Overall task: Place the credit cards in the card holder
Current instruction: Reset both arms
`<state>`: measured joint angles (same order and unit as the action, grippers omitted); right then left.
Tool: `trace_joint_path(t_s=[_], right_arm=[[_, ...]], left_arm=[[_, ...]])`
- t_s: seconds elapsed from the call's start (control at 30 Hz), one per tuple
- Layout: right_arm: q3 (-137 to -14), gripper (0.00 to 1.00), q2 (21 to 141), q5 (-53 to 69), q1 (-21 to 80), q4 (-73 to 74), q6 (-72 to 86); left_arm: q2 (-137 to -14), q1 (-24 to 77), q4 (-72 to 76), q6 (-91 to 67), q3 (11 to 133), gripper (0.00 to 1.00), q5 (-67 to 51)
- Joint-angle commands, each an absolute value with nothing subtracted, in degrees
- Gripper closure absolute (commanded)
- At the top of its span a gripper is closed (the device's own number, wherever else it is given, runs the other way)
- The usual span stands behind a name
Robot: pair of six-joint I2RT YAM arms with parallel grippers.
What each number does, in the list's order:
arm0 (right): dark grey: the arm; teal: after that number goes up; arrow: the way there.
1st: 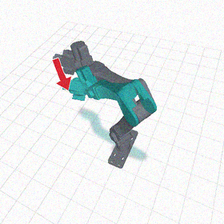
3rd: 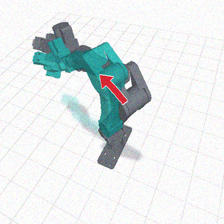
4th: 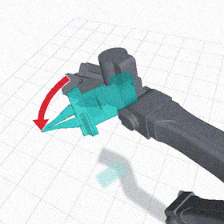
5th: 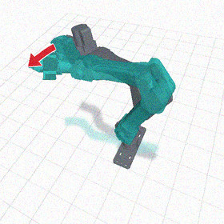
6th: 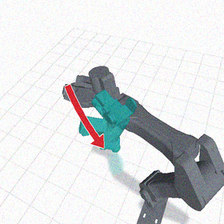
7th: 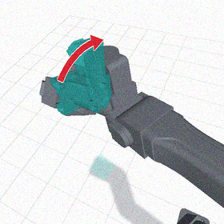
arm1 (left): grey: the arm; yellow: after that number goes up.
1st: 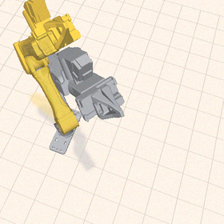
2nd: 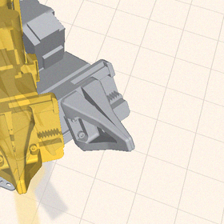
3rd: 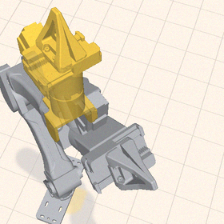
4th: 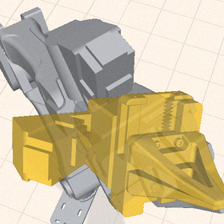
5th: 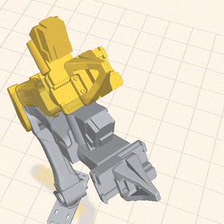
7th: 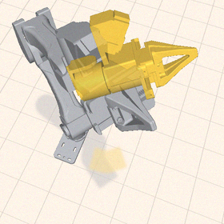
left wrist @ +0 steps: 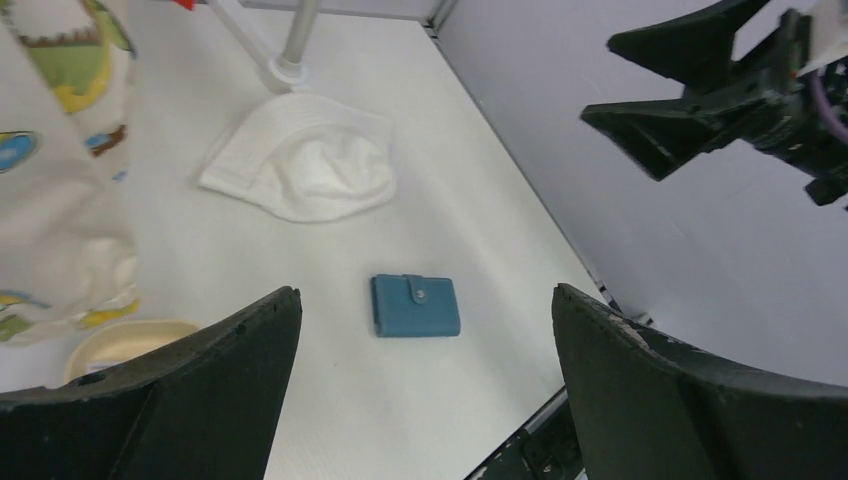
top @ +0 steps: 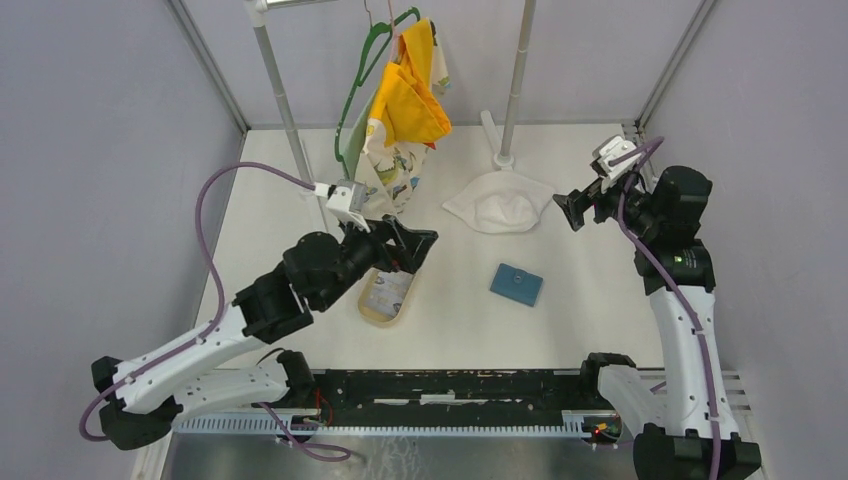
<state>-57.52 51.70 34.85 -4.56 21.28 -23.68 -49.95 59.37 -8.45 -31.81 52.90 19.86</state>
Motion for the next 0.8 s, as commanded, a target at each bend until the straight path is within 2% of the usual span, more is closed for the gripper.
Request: trace_joint_path(t_s=[0.0,0.17,0.77], right_arm=[[-62.8,0.02,52.0,40.0,-4.6,20.4,-11.2],[-64.6,0.02,52.8,37.5,-4.6,19.6,-2.4],[-63.5,0.02,53.7,38.0,-4.6,18.0,-6.5]], left_arm=[[-45.6,59.3,-20.6,-27.8,56.6,0.0,27.1],[-39.5,59.3,-20.2,-27.6,55.2,0.0,29.6],[-34.2,59.3,-22.2,-28.7,52.5,0.0,33.8]])
